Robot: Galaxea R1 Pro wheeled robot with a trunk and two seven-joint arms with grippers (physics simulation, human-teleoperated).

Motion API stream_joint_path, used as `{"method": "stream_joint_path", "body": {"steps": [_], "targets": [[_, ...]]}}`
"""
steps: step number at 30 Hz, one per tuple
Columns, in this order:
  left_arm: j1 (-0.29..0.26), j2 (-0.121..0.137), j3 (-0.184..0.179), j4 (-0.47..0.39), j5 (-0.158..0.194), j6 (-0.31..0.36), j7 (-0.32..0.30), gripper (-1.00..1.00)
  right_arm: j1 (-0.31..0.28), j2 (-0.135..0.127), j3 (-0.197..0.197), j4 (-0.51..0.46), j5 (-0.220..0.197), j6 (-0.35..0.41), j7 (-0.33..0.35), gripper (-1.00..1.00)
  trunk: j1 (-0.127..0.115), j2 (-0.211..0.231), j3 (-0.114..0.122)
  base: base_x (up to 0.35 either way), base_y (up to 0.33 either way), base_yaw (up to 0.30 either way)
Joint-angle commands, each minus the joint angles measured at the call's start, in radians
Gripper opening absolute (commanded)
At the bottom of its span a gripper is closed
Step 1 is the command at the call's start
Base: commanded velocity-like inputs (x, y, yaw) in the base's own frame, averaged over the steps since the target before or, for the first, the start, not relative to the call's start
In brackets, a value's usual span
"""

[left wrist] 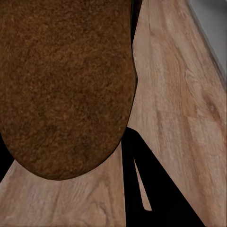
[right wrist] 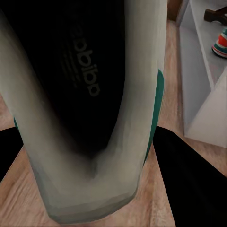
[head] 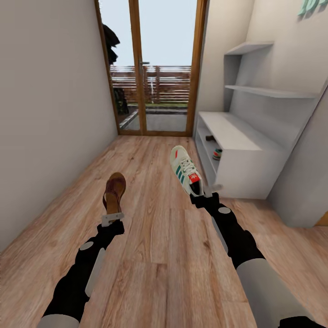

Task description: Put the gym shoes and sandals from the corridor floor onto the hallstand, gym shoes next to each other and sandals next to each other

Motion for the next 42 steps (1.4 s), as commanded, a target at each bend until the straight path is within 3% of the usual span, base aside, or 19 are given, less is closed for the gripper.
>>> {"method": "stream_joint_path", "body": {"steps": [1, 10, 28, 42], "targets": [[0.000, -0.001, 0.003, -0.001, 0.007, 0.007, -0.005, -1.00, 0.000, 0.000, -0.001, -0.002, 0.011, 0.006, 0.004, -1.00, 0.000, 0.000, -0.001, 0.212, 0.281, 0.000], [0.000, -0.001, 0.002, -0.001, 0.007, 0.007, -0.005, -1.00, 0.000, 0.001, -0.001, -0.002, 0.011, 0.006, 0.004, -1.00, 0.000, 0.000, 0.000, 0.213, 0.281, -0.023], [0.000, -0.002, 0.002, -0.001, 0.007, 0.007, -0.006, -1.00, 0.000, 0.001, 0.000, -0.002, 0.011, 0.006, 0.004, -1.00, 0.000, 0.000, 0.019, 0.213, 0.282, -0.171], [0.000, -0.002, 0.002, -0.001, 0.007, 0.006, -0.005, -1.00, 0.000, 0.001, 0.002, -0.002, 0.012, 0.006, 0.004, -1.00, 0.000, 0.000, 0.022, 0.219, 0.281, 0.022]]}}
